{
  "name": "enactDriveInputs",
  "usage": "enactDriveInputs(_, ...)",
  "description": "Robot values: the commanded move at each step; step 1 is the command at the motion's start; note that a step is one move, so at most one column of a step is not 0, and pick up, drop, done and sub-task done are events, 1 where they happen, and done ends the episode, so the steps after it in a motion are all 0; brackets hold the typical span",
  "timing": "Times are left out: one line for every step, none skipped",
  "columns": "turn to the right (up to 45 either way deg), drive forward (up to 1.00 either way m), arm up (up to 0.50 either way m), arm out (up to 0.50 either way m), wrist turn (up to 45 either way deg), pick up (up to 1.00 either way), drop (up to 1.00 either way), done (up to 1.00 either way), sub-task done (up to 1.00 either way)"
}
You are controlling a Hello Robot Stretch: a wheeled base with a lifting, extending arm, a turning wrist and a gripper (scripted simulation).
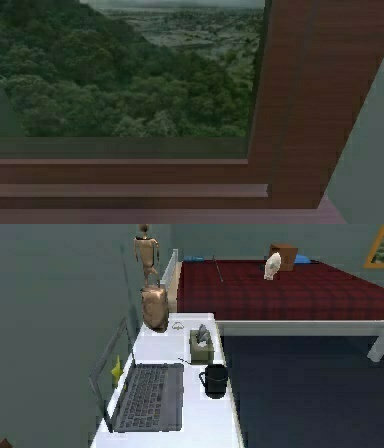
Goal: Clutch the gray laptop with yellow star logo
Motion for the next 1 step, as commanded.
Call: enactDriveInputs(0.0, 0.0, 0.5, 0.0, 0.0, 0.0, 0.0, 0.0, 0.0)
